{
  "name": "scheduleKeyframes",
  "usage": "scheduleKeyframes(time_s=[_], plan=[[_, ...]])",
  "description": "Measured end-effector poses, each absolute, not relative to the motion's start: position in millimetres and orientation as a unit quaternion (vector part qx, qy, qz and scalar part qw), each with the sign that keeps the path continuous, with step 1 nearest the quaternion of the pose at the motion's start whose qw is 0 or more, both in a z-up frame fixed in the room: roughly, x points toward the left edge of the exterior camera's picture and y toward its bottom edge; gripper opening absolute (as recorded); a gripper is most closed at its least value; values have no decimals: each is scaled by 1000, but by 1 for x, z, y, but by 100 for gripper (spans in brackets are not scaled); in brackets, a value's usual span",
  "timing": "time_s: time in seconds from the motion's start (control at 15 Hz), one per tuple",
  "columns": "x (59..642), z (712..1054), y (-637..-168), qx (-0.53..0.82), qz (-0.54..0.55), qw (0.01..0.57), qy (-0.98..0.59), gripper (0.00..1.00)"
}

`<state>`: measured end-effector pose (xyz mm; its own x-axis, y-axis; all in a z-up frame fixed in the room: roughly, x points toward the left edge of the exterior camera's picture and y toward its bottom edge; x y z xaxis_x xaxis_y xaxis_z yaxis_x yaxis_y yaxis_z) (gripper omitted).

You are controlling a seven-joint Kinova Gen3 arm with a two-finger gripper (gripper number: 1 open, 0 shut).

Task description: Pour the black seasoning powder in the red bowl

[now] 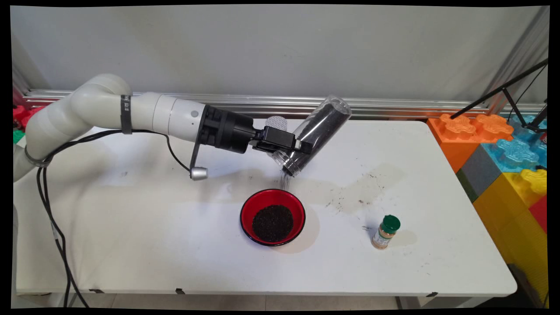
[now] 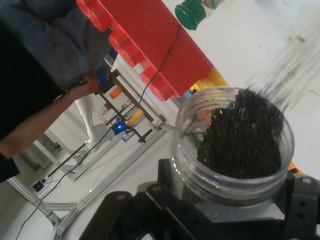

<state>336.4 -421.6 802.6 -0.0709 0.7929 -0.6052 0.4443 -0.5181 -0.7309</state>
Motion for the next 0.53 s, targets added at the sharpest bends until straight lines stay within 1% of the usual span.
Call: scheduleKeyframes(time_s=[0.53], plan=[[339,806,-425,-665,569,150,-460,0]])
